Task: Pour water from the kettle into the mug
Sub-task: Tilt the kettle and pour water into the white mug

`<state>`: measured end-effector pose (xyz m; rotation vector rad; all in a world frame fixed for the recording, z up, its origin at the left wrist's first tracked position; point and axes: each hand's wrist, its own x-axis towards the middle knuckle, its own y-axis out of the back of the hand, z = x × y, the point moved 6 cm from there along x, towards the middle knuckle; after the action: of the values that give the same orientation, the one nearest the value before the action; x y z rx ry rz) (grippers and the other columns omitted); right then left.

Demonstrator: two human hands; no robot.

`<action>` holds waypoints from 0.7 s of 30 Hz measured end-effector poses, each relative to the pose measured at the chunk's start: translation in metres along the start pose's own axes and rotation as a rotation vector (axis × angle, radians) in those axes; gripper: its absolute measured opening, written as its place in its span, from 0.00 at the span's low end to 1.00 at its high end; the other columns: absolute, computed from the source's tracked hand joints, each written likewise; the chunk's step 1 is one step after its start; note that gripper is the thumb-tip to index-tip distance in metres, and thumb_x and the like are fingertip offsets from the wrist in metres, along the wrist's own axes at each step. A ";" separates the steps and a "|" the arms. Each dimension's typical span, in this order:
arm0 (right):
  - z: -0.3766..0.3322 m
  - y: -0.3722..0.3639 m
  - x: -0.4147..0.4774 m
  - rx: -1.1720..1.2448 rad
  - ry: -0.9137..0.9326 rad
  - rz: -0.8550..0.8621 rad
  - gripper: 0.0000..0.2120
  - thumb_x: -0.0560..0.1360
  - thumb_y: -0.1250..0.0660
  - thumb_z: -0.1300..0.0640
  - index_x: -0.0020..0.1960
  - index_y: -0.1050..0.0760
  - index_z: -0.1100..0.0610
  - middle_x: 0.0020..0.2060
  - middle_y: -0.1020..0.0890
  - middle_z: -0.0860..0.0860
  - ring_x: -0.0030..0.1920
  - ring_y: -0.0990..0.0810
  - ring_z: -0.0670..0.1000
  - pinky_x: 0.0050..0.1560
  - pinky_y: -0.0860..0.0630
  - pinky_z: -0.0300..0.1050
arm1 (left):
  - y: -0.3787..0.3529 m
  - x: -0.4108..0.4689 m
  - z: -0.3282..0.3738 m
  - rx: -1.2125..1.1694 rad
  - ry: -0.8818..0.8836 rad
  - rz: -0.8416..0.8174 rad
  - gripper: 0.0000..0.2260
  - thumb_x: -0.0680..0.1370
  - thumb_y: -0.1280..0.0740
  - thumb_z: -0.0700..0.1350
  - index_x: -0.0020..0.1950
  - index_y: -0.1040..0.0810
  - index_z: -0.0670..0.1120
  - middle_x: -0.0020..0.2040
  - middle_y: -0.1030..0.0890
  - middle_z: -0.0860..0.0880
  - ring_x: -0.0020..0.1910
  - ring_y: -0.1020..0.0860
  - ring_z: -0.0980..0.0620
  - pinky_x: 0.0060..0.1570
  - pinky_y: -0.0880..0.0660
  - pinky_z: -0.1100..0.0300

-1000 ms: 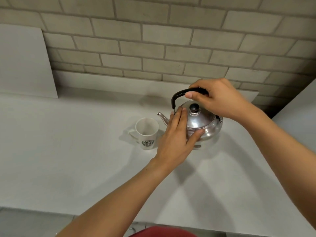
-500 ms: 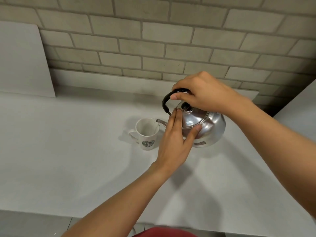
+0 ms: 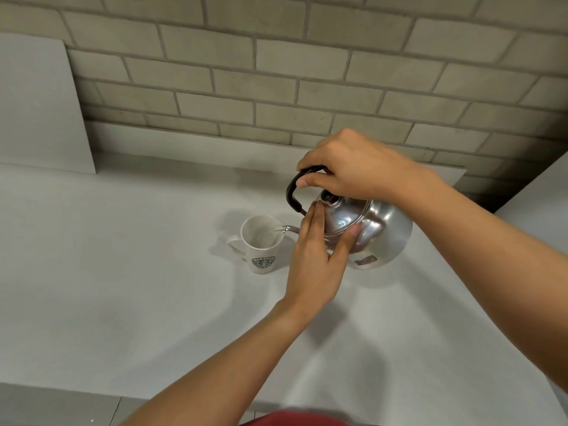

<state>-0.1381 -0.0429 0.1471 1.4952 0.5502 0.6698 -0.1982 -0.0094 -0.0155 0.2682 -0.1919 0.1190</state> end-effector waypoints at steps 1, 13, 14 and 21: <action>-0.001 0.001 0.001 -0.001 0.006 0.001 0.18 0.82 0.34 0.41 0.65 0.17 0.49 0.51 0.13 0.53 0.55 0.17 0.57 0.52 0.19 0.59 | 0.000 0.000 0.000 -0.007 0.007 0.001 0.35 0.81 0.37 0.67 0.84 0.38 0.52 0.83 0.33 0.53 0.81 0.34 0.56 0.78 0.34 0.57; -0.007 0.010 0.005 -0.057 0.026 -0.007 0.17 0.81 0.34 0.41 0.61 0.16 0.49 0.46 0.14 0.53 0.50 0.18 0.58 0.47 0.19 0.59 | 0.002 0.004 0.016 -0.093 -0.020 0.044 0.27 0.83 0.35 0.62 0.79 0.30 0.53 0.72 0.24 0.55 0.71 0.26 0.59 0.70 0.27 0.58; -0.006 0.011 0.005 -0.065 0.024 -0.008 0.17 0.81 0.34 0.41 0.60 0.16 0.50 0.45 0.14 0.53 0.50 0.18 0.58 0.47 0.19 0.58 | 0.002 0.005 0.017 -0.098 -0.025 0.045 0.26 0.83 0.35 0.62 0.78 0.30 0.52 0.72 0.23 0.55 0.71 0.25 0.58 0.70 0.27 0.58; -0.008 0.018 0.006 -0.082 0.023 -0.017 0.16 0.81 0.33 0.42 0.59 0.15 0.50 0.44 0.14 0.54 0.50 0.18 0.59 0.48 0.19 0.58 | 0.004 0.005 0.027 -0.110 -0.039 0.063 0.26 0.83 0.34 0.61 0.79 0.30 0.52 0.71 0.23 0.56 0.71 0.25 0.60 0.68 0.29 0.67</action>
<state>-0.1403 -0.0340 0.1654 1.4061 0.5459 0.6890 -0.1981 -0.0127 0.0121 0.1546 -0.2445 0.1649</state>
